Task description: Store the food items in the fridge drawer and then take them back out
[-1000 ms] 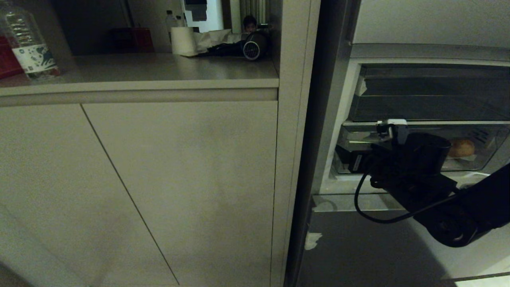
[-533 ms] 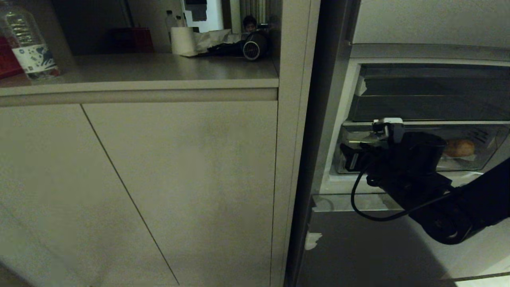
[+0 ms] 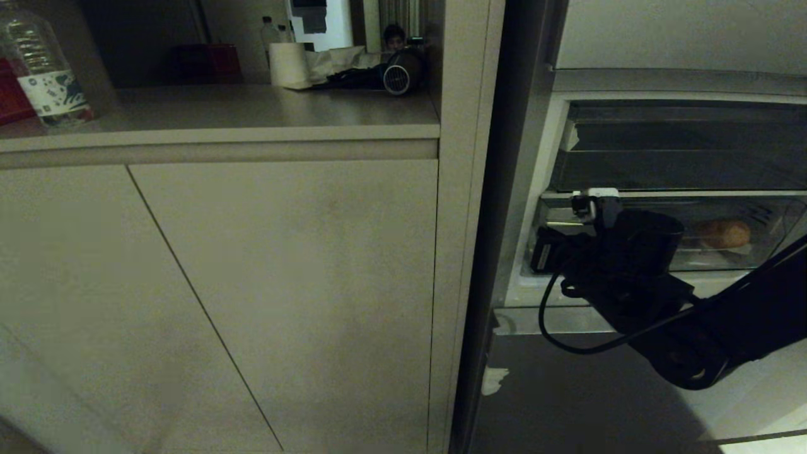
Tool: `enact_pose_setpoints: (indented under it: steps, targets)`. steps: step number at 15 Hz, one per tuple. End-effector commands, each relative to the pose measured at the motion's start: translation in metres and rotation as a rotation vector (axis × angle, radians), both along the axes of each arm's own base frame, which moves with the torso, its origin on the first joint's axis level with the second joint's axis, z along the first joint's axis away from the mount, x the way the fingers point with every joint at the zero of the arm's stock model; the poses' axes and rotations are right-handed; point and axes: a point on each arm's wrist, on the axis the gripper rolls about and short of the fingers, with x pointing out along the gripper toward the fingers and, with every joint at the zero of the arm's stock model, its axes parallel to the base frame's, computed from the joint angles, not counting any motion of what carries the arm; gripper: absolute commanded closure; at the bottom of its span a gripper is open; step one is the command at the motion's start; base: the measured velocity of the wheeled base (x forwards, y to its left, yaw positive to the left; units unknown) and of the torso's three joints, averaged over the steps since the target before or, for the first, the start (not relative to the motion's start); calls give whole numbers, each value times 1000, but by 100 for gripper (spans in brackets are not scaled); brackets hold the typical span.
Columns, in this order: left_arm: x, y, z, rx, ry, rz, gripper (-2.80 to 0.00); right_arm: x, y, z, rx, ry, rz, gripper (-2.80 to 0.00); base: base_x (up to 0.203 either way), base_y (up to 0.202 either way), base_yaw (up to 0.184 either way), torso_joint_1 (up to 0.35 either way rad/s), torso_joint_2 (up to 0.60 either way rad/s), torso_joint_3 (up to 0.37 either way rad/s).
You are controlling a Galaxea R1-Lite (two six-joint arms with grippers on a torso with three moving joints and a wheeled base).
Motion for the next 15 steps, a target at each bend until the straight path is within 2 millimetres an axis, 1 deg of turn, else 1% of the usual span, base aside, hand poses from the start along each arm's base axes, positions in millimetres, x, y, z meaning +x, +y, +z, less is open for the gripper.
enact_pose_setpoints:
  steps: [1, 3, 5, 10, 13, 14, 15]
  targets:
    - [0, 0, 0, 0, 0, 0, 0, -4, 0, 3, 5, -9, 9, 0, 0, 0, 0, 0, 0, 0]
    - [0, 0, 0, 0, 0, 0, 0, -13, -4, 9, 9, -17, -4, 0, 0, 0, 0, 0, 0, 0]
    - [0, 0, 0, 0, 0, 0, 0, -26, -9, 9, 2, -1, -7, 0, 0, 0, 0, 0, 0, 0]
    - [0, 0, 0, 0, 0, 0, 0, -70, -18, 13, -4, 22, 21, 0, 0, 0, 0, 0, 0, 0]
    - [0, 0, 0, 0, 0, 0, 0, -95, -22, 10, -15, 47, 40, 0, 0, 0, 0, 0, 0, 0]
    - [0, 0, 0, 0, 0, 0, 0, -100, -23, 8, -20, 55, 34, -280, 0, 0, 0, 0, 0, 0]
    - [0, 0, 0, 0, 0, 0, 0, -103, -24, 7, -22, 59, 32, -280, 0, 0, 0, 0, 0, 0]
